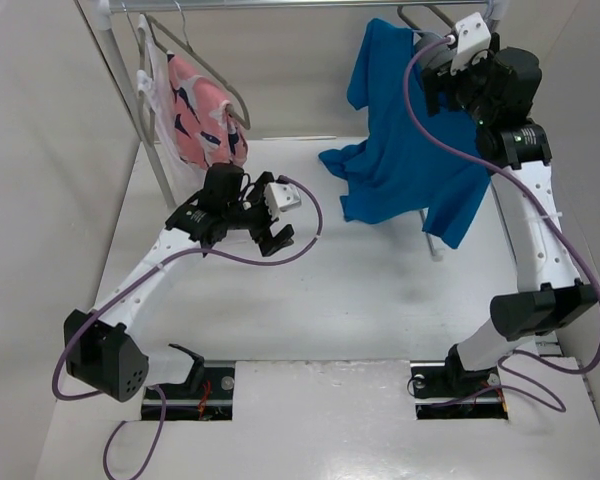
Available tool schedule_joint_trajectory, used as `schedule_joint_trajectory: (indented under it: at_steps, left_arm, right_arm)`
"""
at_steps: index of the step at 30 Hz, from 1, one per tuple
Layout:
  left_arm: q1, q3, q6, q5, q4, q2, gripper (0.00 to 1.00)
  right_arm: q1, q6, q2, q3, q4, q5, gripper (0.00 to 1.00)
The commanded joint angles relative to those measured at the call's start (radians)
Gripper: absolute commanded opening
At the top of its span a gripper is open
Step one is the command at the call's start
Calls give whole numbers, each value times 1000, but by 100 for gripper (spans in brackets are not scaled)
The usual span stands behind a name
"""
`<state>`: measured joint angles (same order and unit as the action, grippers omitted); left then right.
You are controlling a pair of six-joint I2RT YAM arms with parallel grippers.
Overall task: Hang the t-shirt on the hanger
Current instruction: Hang the hanger with tshirt onto the clothesline
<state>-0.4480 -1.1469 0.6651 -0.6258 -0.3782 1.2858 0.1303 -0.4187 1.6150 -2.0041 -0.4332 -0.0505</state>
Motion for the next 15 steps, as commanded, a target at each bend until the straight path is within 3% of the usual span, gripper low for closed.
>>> schedule_joint_trajectory:
  at_steps: [1, 6, 11, 15]
  left_arm:
    - [-1, 15, 7, -12, 19, -49, 100]
    - [-1, 48, 7, 12, 45, -60, 100]
    - [-1, 174, -96, 109, 140, -83, 100]
    - [-1, 297, -197, 190, 215, -121, 100]
  right_arm:
    - [-11, -11, -122, 33, 82, -37, 97]
    - [0, -100, -300, 143, 82, 3, 100]
    - [9, -186, -518, 316, 25, 40, 100]
    - [9, -218, -758, 615, -7, 3, 100]
